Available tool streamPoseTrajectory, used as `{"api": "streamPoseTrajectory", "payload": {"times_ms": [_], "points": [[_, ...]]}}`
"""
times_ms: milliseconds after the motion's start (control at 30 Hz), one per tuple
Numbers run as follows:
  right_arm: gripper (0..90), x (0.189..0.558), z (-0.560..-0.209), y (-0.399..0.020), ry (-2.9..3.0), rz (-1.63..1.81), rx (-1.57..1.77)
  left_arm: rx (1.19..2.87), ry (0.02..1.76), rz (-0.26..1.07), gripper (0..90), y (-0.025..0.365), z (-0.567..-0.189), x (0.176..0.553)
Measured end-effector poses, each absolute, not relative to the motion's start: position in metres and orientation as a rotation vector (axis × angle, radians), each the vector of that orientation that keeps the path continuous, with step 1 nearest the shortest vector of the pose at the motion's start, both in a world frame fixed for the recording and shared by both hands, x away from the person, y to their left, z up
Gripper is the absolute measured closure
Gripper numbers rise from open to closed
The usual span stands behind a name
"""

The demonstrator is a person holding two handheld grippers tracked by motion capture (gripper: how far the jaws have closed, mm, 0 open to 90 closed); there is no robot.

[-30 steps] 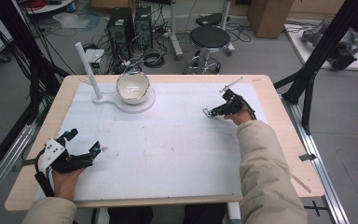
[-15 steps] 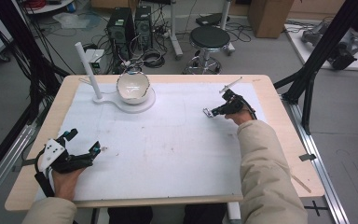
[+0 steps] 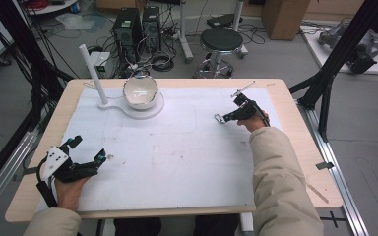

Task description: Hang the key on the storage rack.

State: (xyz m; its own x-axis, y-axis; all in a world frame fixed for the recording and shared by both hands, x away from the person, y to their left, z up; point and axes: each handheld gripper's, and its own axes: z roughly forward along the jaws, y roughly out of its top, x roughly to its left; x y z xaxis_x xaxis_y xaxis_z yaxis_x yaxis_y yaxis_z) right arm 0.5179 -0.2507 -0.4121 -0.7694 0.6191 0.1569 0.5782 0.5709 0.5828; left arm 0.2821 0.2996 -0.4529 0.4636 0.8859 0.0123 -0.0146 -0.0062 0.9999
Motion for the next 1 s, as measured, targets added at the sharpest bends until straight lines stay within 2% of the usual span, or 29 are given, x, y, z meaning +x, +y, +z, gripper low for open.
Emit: {"api": "streamPoseTrajectory", "payload": {"times_ms": [333,567,700,833,1000], "points": [[89.0,0.512,-0.398,-0.253,2.692,1.123,1.018,1.389,0.849,0.853,1.7,0.3,-0.453,0.283],[89.0,0.494,-0.368,-0.253,2.615,1.329,0.893,1.392,0.861,0.844,1.7,0.3,-0.452,0.284],[89.0,0.478,-0.347,-0.256,2.565,1.46,0.826,1.449,0.869,0.819,1.7,0.3,-0.449,0.288],[89.0,0.467,-0.334,-0.255,2.543,1.522,0.778,1.466,0.835,0.792,1.7,0.299,-0.432,0.291],[89.0,0.449,-0.317,-0.248,2.545,1.575,0.695,1.527,0.748,0.72,1.7,0.289,-0.391,0.303]]}}
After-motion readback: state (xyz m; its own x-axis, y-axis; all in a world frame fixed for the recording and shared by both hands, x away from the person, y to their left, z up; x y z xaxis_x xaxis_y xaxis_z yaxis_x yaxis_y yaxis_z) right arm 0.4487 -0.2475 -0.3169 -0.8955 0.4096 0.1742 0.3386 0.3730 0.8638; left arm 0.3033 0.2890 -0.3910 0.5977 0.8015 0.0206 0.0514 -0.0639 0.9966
